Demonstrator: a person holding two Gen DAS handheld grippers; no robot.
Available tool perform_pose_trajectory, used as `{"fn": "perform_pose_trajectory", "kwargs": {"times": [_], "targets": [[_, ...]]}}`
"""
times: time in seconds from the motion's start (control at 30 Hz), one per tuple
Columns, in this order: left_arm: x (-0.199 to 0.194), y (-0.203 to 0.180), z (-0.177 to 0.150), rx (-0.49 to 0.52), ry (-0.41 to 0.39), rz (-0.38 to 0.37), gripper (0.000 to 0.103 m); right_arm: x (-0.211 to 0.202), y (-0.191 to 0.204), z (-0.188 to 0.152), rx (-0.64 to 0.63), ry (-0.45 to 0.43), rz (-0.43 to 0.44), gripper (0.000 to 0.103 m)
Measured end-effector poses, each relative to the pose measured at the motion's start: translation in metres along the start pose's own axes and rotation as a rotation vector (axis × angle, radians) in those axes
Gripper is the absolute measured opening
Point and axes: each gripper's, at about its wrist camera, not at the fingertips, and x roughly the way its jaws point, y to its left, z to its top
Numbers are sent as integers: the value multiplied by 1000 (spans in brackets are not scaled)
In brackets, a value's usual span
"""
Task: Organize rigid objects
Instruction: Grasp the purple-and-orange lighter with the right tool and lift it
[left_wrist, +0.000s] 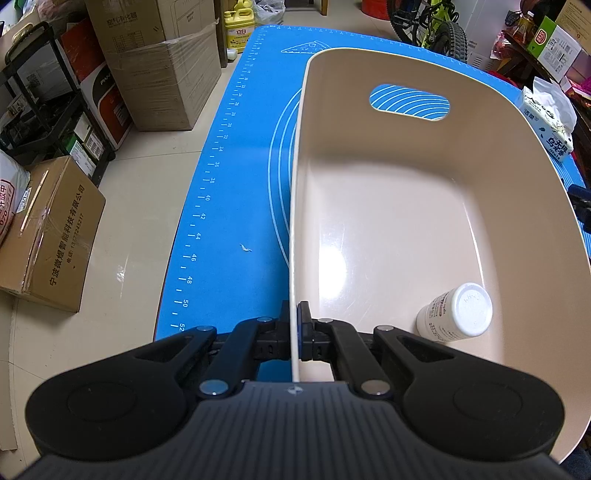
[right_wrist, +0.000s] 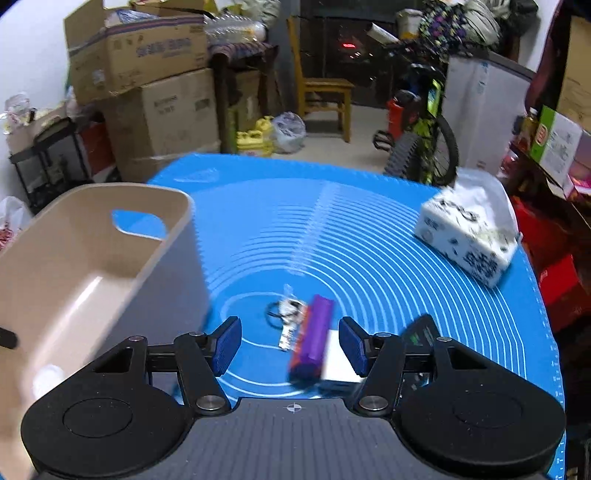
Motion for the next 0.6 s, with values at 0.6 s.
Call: {"fn": "perform_pose_trajectory", "kwargs": {"times": [0.6], "targets": [[0,0,1,3,2,3,3,56,8,-2,-55,47,-77,57]]}}
